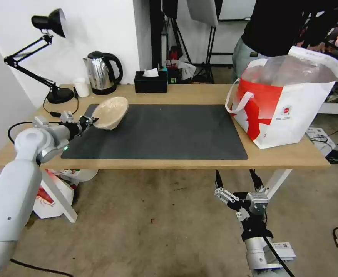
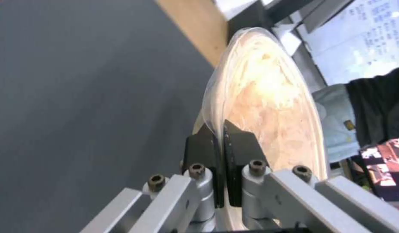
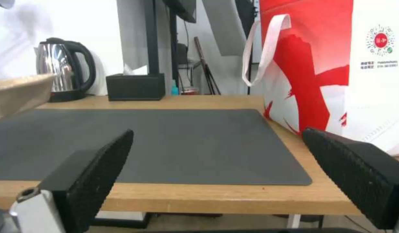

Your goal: Pick up the trash from the table and place it into the takeout bag.

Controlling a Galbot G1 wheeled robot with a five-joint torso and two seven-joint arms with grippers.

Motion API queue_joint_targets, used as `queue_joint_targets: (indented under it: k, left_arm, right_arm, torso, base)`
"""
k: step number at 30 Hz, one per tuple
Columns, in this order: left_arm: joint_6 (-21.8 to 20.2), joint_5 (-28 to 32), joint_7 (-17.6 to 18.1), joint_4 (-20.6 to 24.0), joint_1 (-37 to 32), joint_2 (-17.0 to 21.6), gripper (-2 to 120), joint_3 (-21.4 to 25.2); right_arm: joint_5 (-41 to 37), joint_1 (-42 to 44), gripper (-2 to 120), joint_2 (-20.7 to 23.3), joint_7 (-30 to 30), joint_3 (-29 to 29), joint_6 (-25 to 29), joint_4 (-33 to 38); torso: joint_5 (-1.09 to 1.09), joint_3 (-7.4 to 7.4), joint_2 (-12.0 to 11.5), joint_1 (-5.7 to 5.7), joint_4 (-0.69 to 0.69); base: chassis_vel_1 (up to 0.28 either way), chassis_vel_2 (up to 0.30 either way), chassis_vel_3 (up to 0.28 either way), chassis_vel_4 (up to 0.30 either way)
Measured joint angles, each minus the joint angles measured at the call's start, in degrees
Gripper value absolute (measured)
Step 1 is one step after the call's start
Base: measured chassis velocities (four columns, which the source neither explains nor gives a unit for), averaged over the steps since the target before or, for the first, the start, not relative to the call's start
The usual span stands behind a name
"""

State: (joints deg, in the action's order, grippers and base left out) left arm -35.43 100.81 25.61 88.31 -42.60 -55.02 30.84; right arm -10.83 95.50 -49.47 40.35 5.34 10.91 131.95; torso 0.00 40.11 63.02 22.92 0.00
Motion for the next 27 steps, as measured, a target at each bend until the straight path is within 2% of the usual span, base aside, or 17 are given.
queue_joint_targets:
  k: [12,14,16,20,22,24,25,27]
  left_arm:
    - [1.32,1.62,-1.98,5.01,0.01,2.98,0,-0.04]
    - [2.84,1.55,-5.27,6.02,1.17,4.41,0,-1.39]
    - [3.18,1.53,-5.99,6.19,1.57,4.77,0,-1.84]
    - [6.14,1.24,-11.74,6.43,6.58,7.43,0,-7.59]
    - [6.58,1.17,-12.75,6.16,7.8,7.8,0,-8.92]
    - [8.34,0.68,-15.76,4.54,13.09,8.98,0,-14.46]
    - [8.34,0.68,-15.76,4.54,13.09,8.98,0,-14.46]
    - [9.55,0.12,-18.12,2.84,17.22,9.43,0,-18.82]
  right_arm:
    - [0.0,0.0,100,0.0,0.0,0.0,0.0,0.0]
    - [0.0,0.0,100,0.0,0.0,0.0,0.0,0.0]
    - [0.0,0.0,100,0.0,0.0,0.0,0.0,0.0]
    - [0.0,0.0,100,0.0,0.0,0.0,0.0,0.0]
    - [0.0,0.0,100,0.0,0.0,0.0,0.0,0.01]
    - [0.0,0.0,100,0.0,0.0,0.0,0.0,0.0]
    - [0.0,0.0,100,0.0,0.0,0.0,0.0,0.0]
    - [0.0,0.01,100,0.0,0.0,0.0,0.0,0.0]
  torso:
    - [-0.01,0.0,0.0,0.01,0.0]
    - [-0.01,0.0,0.0,0.01,0.0]
    - [-0.01,0.0,0.0,0.01,0.0]
    - [-0.01,0.0,0.0,0.01,0.0]
    - [-0.01,0.0,0.0,0.0,0.0]
    - [0.01,0.0,0.0,0.01,-0.01]
    - [0.01,0.0,0.0,0.01,-0.01]
    - [0.0,0.0,0.0,0.01,-0.01]
  base:
    - [0.0,0.0,0.0,0.0]
    - [0.0,0.0,0.0,0.0]
    - [0.0,0.0,0.0,0.0]
    - [0.0,0.0,0.0,0.0]
    - [0.0,0.0,0.0,0.0]
    - [0.0,0.0,0.0,0.0]
    - [0.0,0.0,0.0,0.0]
    - [0.0,0.0,0.0,0.0]
